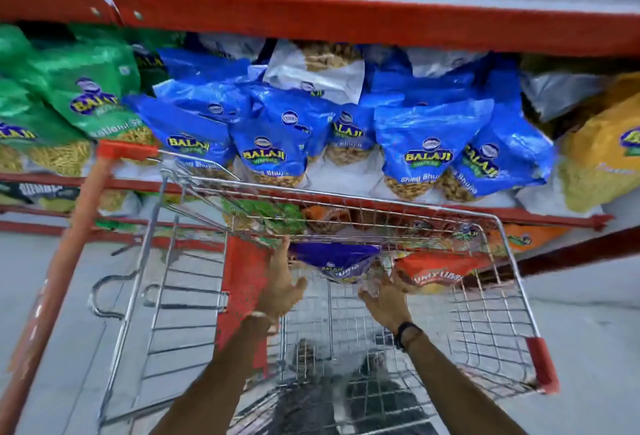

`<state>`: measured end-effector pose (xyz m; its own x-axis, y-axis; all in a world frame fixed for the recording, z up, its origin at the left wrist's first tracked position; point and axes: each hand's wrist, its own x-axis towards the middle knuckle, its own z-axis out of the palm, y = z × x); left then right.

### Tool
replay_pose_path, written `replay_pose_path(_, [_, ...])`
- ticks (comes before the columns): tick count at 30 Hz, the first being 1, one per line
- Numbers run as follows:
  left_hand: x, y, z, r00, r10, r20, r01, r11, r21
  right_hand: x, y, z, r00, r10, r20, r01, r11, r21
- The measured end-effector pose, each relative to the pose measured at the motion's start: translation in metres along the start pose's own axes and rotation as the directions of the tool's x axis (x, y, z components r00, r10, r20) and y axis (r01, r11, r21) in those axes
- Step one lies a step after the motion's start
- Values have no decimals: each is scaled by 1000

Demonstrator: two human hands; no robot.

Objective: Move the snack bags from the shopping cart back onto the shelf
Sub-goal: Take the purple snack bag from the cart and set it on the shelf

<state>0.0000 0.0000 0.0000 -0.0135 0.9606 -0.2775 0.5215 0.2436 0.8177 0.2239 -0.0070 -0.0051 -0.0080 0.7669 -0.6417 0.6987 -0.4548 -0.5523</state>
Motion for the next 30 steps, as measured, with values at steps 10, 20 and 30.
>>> replay_pose_path(10, [43,-58,64,937,-348,-39,335,923,-187,87,33,31,998,57,11,-58,973,222])
replay_pose_path(20, [86,-68,68,911,-413,-2,402,887,-226,104,39,40,992,10,-130,24,965,261])
replay_pose_path(30, [16,-11,22,934,-357,-1,349,912,-216,15,2,19,949,-186,-256,262,916,304])
